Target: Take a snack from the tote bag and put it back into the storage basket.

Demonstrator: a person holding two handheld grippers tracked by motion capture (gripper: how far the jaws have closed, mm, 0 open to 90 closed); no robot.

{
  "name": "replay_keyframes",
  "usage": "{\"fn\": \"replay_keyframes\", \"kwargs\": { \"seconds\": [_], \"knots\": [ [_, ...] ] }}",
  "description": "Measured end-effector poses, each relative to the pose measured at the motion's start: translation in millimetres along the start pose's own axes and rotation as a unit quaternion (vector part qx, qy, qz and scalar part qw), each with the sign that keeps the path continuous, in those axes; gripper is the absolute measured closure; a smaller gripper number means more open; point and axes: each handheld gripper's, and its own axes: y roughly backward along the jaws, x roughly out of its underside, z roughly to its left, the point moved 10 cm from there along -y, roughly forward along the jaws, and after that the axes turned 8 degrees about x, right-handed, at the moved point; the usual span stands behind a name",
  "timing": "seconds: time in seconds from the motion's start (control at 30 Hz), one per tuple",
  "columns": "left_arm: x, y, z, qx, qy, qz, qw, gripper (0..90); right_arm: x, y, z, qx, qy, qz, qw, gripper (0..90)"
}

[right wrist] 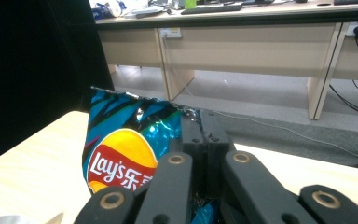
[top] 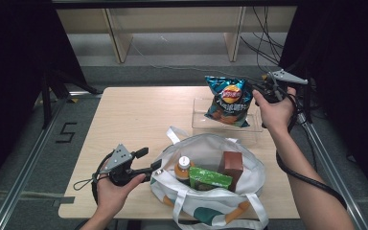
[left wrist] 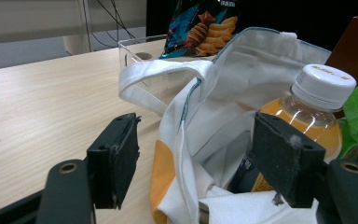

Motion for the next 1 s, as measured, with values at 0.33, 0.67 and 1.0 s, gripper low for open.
{"fn": "replay_keyframes", "kwargs": {
  "seconds": [0.33,0.67,1.0],
  "knots": [
    [0.0,-0.2,-0.3,0.000,0.000,0.000,1.0000,31.5,4.3,-3.4,-1.6,0.002,0.005,0.003,1.0000,90.0],
    [0.6,-0.4,-0.6,0.001,0.003,0.000,1.0000,31.4,9.6,-11.8,-3.7,-0.001,0.013,0.010,0.9999,90.0],
    [0.6,-0.9,-0.9,0.003,-0.001,0.001,1.0000,31.4,20.2,-23.3,-8.3,0.004,0.016,0.028,0.9995,90.0]
  ]
}}
